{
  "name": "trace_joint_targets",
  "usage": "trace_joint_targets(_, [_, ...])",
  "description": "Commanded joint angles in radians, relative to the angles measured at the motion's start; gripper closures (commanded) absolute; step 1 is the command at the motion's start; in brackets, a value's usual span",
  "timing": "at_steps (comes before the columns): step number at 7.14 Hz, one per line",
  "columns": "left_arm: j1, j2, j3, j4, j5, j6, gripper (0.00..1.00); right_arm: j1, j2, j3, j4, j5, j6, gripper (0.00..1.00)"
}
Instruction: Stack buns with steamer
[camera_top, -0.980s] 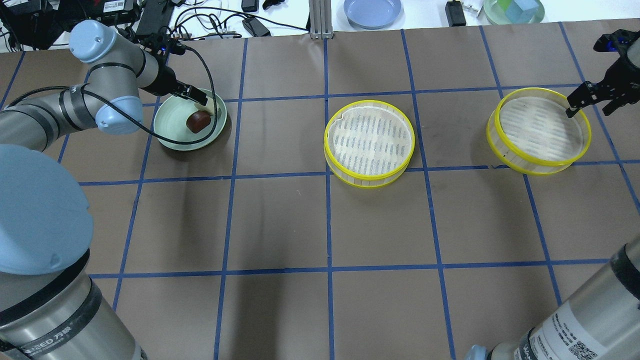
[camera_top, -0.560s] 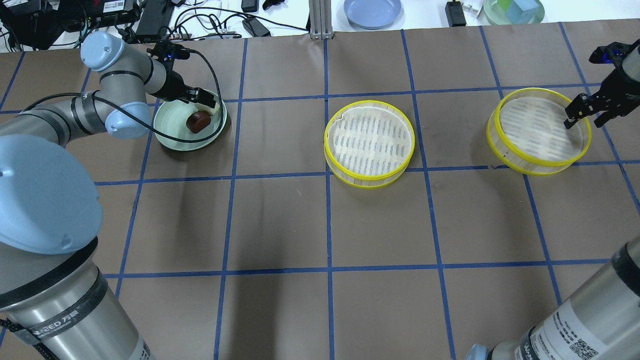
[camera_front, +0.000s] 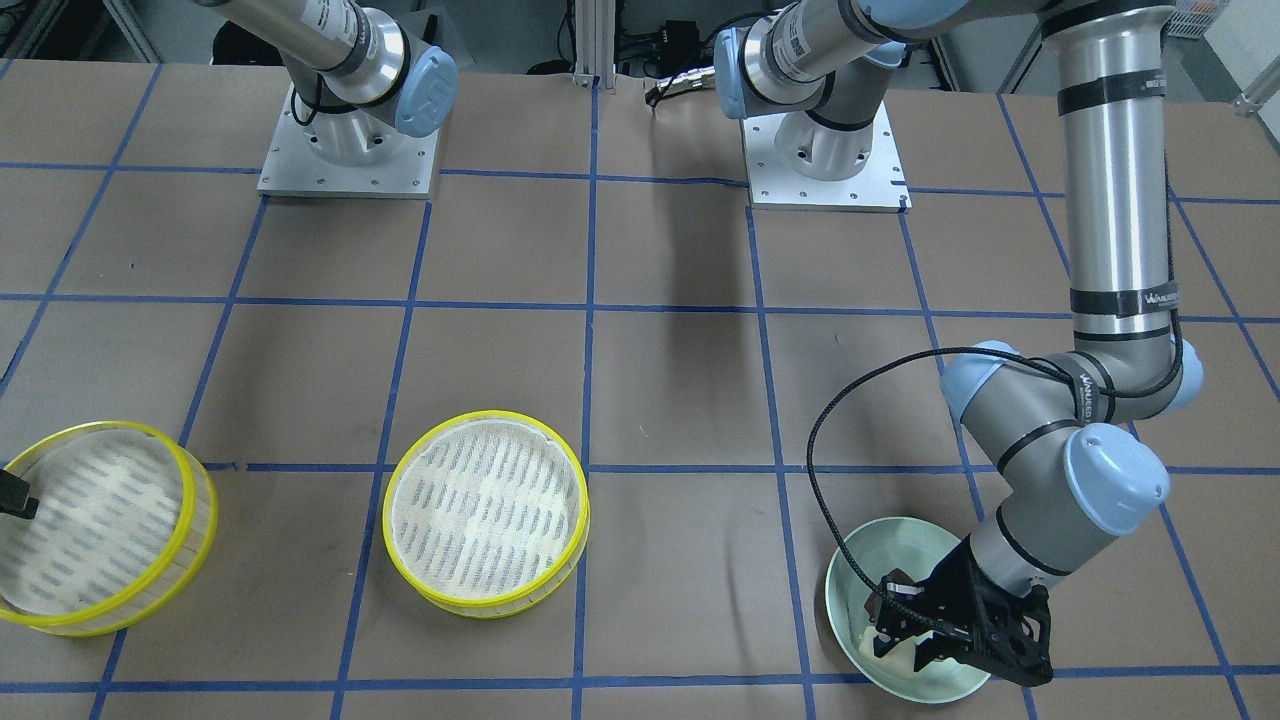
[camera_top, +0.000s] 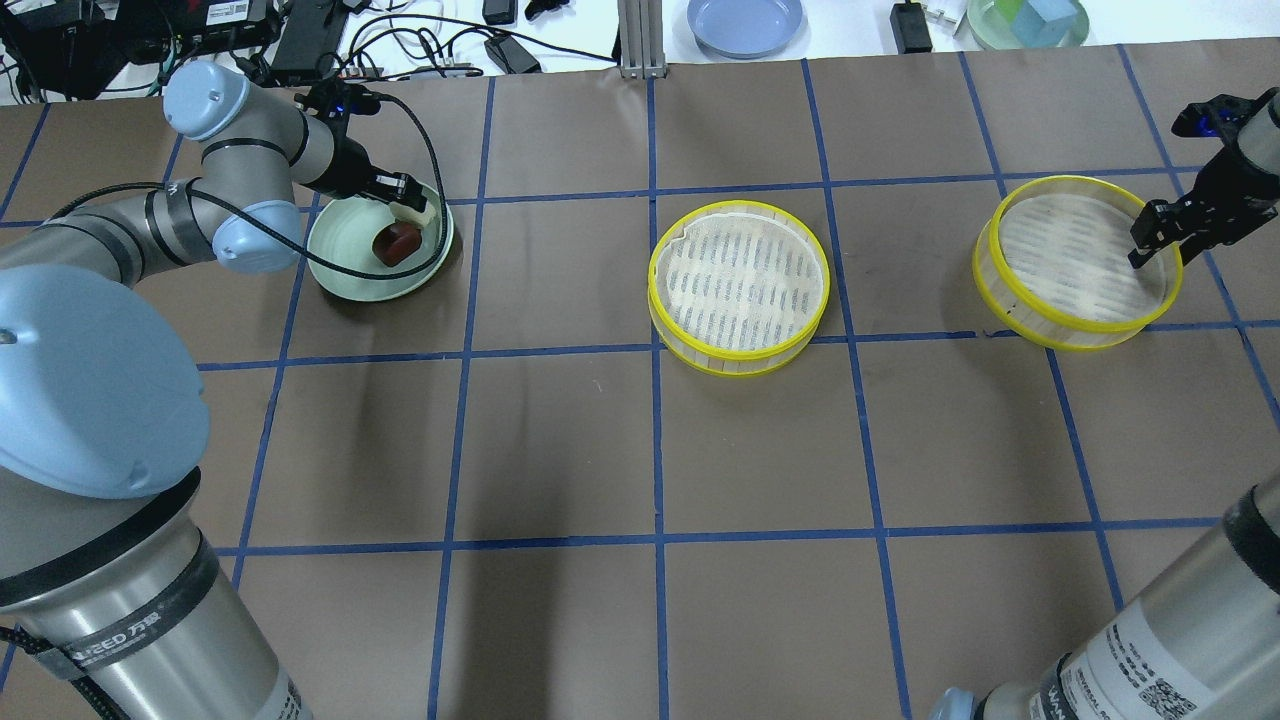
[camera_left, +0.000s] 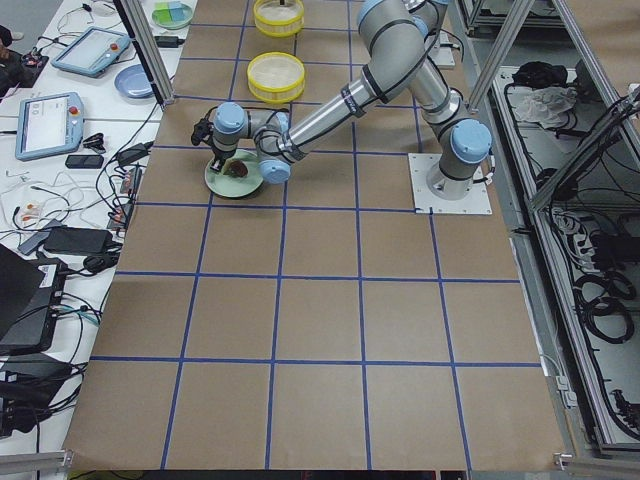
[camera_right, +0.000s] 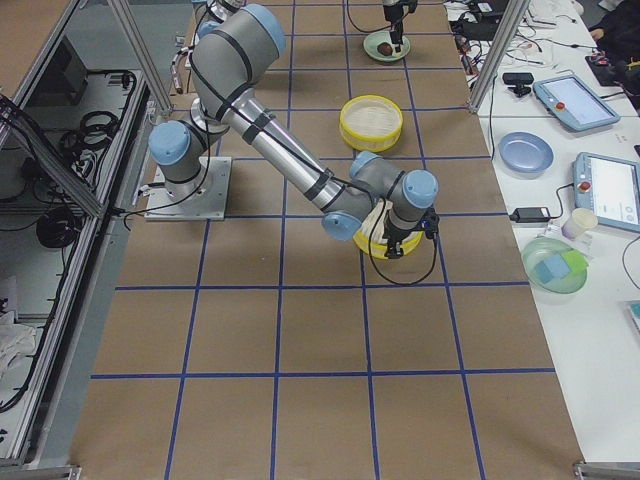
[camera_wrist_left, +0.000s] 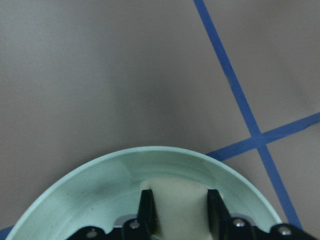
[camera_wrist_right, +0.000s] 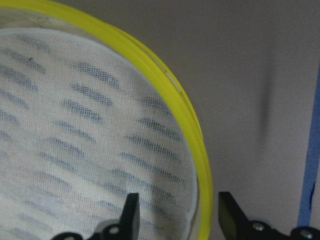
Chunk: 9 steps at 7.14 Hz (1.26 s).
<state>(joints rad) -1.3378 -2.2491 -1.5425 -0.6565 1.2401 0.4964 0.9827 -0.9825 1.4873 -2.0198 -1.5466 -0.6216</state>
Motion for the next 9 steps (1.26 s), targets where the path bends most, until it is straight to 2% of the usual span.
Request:
trace_joint_targets(1, [-0.001,0.022,0.005,0.000,0.005,-0.034,1.00,-0.001,0.002,0.001,-0.072,-0.003,0.000,0.41])
trace_joint_targets(3, [-0.023,0.089,0.004,-0.006,0.004,-0.259,1.00,0.001,0.005,0.001,-0.071,0.000,0.000,0.42])
trace_joint_targets(4, [-0.064,0.141,-0.010,-0.012,-0.004,-0.441,1.00,0.001,0.005,0.002,-0.063,0.006,0.000,0.44])
trace_joint_targets(6, [-0.253,0.196,-0.011,-0.008,-0.005,-0.795,1.00,0.001,0.007,0.002,-0.063,0.000,0.000,0.48])
trace_joint_targets(7, [-0.342,0.203,-0.013,0.000,-0.002,-0.981,1.00,0.001,0.007,0.002,-0.063,0.000,0.000,0.53])
trace_joint_targets(9, [-0.501,0.180,-0.019,-0.005,0.005,-1.205,1.00,0.001,0.007,0.017,-0.063,0.000,-0.001,0.74])
